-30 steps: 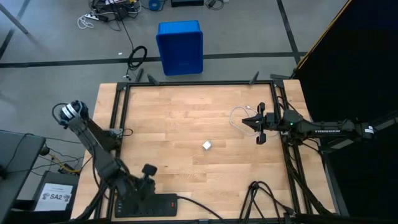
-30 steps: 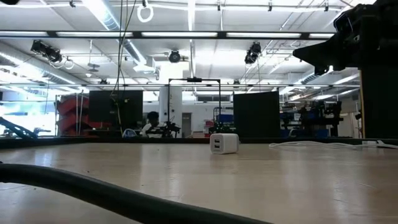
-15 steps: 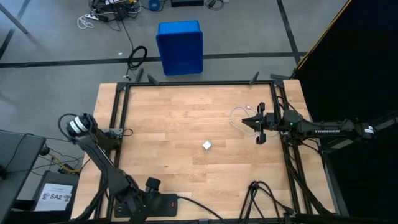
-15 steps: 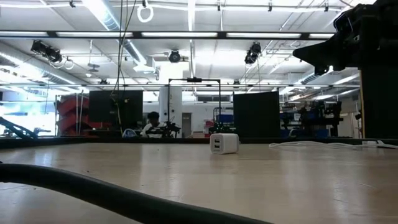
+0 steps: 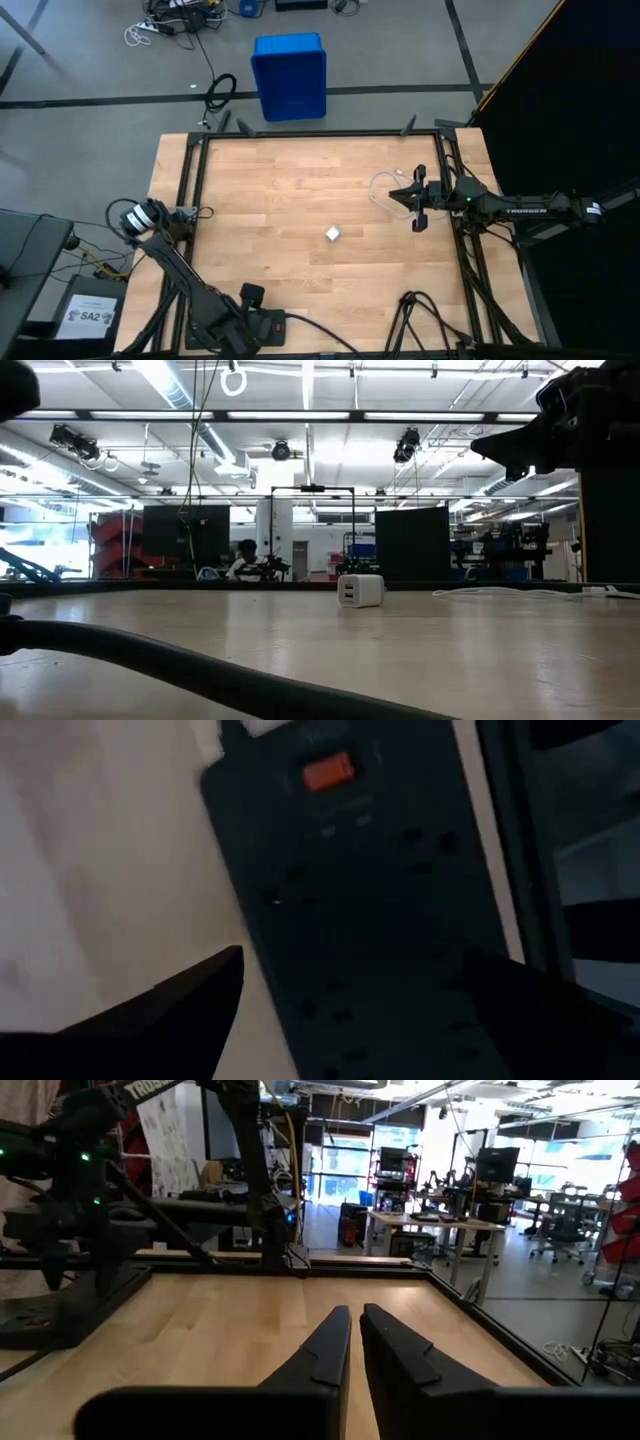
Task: Insert USB
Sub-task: Move the black outlet extension to the center of the table
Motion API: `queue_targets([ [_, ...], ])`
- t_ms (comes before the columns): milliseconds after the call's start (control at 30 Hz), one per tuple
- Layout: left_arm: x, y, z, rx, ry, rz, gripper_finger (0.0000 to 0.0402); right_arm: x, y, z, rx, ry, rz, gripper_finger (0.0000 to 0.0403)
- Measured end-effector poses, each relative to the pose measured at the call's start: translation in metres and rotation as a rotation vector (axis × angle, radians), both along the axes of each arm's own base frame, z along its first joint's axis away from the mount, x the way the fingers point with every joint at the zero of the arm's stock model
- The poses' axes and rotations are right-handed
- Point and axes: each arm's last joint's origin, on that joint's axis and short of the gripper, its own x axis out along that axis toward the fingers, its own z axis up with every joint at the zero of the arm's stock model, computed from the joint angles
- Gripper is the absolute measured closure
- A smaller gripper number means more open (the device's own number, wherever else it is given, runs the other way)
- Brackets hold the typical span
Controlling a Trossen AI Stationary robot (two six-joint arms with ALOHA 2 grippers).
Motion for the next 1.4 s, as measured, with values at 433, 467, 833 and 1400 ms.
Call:
queue_targets([
  [433,0.010,-0.003,-0.016,-0.008,0.047,0.149,0.0022,0.000,0.000,0.000,0.000,0.000,0.000,0.0398],
  [467,0.011,-0.004,-0.016,-0.024,0.047,0.148,0.0019,0.000,0.000,0.000,0.000,0.001,0.000,0.0396],
  [833,0.023,-0.015,0.000,-0.161,0.001,0.138,0.0014,0.000,0.000,0.000,0.000,0.001,0.001,0.0401],
  [1400,0.059,-0.008,-0.001,-0.225,-0.188,0.207,0.0014,0.000,0.000,0.000,0.001,0.003,0.000,0.0397],
])
